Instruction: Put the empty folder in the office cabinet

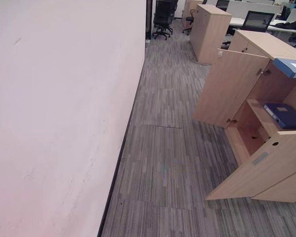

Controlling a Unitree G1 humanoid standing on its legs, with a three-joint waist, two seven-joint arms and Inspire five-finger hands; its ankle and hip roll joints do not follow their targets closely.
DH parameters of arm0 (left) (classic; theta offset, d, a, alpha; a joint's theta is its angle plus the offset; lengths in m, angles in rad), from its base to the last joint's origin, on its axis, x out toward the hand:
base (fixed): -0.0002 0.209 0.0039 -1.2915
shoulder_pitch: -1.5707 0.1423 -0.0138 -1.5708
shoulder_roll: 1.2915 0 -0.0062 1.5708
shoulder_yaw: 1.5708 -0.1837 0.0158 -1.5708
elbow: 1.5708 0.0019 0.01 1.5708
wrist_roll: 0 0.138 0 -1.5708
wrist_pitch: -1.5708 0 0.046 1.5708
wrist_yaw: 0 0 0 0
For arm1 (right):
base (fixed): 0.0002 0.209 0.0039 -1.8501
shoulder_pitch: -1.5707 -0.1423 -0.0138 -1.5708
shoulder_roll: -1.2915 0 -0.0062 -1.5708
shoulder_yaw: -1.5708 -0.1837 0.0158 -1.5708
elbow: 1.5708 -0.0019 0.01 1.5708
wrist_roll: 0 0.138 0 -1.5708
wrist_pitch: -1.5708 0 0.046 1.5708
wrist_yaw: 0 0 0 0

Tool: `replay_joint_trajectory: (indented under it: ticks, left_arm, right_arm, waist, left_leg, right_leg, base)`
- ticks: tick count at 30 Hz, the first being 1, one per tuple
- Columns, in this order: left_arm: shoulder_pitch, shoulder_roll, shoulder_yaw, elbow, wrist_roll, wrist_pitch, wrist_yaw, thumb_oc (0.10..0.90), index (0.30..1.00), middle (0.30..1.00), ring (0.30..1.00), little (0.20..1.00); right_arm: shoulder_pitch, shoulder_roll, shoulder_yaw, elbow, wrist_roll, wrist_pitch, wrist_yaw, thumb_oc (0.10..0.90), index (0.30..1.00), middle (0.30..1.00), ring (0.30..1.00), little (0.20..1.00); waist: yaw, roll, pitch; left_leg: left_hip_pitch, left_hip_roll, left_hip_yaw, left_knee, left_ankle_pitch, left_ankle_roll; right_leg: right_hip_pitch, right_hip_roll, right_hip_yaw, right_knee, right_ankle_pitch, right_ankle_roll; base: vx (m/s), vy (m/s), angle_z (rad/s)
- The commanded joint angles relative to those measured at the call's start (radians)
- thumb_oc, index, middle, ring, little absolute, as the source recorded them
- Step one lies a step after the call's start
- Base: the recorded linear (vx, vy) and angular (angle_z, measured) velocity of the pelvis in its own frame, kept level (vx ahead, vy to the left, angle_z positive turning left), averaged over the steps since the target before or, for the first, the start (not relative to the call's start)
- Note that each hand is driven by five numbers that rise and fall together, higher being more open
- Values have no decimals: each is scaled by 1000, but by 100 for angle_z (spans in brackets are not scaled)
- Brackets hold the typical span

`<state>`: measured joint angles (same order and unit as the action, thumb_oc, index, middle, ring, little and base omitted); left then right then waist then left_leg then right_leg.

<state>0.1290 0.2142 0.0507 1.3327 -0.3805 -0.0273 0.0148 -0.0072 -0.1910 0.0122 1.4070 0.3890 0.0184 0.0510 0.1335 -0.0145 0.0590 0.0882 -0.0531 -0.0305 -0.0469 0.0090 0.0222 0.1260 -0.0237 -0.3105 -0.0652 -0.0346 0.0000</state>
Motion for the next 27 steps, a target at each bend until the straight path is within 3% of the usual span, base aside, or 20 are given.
replay_joint_trajectory:
  ticks: [1,12,16,27]
  left_arm:
    - [-32,-3,75,26,-90,-56,34,800,900,900,900,900]
    - [-35,-13,67,45,-61,-63,59,800,900,900,900,900]
    - [-22,-10,77,54,-98,-46,7,800,900,900,900,900]
    - [-35,-5,75,82,-60,-32,34,800,900,900,900,900]
  right_arm:
    - [-32,-13,-25,-16,110,-39,-30,800,900,900,900,900]
    - [-43,-19,-79,21,181,-36,-32,800,900,900,900,900]
    - [-51,-20,-54,17,157,-34,-21,800,900,900,900,900]
    - [-60,-21,18,-8,74,-20,-19,800,900,900,900,900]
  waist:
    - [-11,-28,1]
    - [-9,-8,13]
    - [1,-7,18]
    - [-3,-20,29]
  left_leg:
    - [-32,-12,-76,-40,-22,-33]
    - [-55,-17,-66,-40,-16,-27]
    - [-50,-4,-37,-40,-15,-31]
    - [-20,19,-30,-40,-27,-34]
  right_leg:
    - [18,-52,-59,-7,13,69]
    - [-20,-94,-77,49,22,86]
    - [-20,-84,-74,29,29,85]
    - [-1,-65,-70,38,-9,72]
  base:
    - [0,0,0]
    - [-46,28,-1]
    - [-7,-28,-37]
    - [67,-55,-9]
